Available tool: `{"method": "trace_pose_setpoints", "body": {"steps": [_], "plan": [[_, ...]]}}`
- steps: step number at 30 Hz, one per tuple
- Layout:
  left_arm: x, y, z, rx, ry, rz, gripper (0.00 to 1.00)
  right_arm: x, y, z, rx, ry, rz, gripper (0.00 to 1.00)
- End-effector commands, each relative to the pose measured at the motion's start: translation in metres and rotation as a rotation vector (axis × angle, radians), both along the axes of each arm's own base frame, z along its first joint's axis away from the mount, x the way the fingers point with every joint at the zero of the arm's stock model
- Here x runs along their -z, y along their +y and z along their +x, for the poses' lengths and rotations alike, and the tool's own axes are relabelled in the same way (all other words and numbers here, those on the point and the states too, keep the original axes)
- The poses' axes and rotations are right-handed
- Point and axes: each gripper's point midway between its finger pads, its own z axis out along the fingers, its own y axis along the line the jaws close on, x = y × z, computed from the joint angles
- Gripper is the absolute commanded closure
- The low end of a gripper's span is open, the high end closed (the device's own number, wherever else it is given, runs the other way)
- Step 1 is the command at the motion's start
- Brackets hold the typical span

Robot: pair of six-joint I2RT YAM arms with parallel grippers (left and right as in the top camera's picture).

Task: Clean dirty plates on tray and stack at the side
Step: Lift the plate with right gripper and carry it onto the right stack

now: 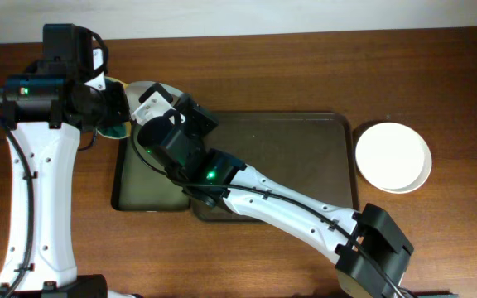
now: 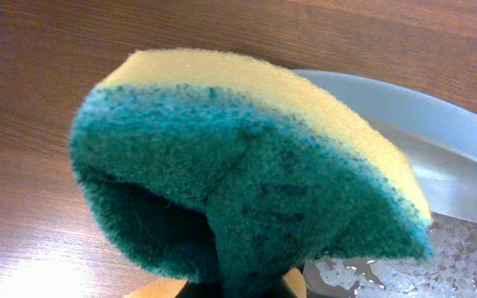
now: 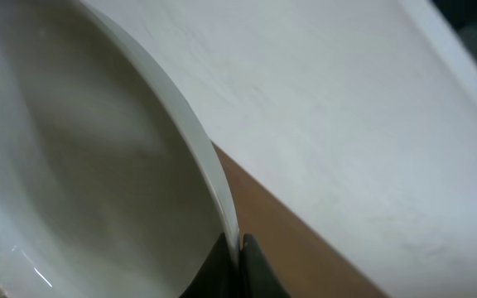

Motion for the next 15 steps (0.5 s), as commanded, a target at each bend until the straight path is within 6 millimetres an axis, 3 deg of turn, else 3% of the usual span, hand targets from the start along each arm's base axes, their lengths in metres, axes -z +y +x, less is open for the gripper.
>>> {"method": "trace_pose_setpoints", "body": {"steps": [1, 5, 9, 13, 15], "plan": [[-0.008, 0.003, -0.002, -0.015, -0.024, 0.004, 1.00, -0.013, -0.003, 0.000, 0.010, -0.034, -0.061, 0.96], [-0.008, 0.003, -0.002, -0.015, -0.024, 0.004, 1.00, -0.013, -0.004, 0.000, 0.020, -0.032, -0.031, 0.96], [-0.008, 0.002, -0.002, -0.015, -0.024, 0.004, 1.00, 0.000, -0.013, 0.001, 0.102, 0.024, 0.153, 0.96], [-0.008, 0.002, -0.002, -0.015, -0.024, 0.004, 1.00, 0.066, -0.008, -0.021, 0.076, 0.394, 0.356, 0.96], [-0.008, 0.002, -0.002, -0.018, -0.024, 0.001, 1.00, 0.085, -0.009, -0.028, 0.066, 0.550, 0.432, 0.96]]}}
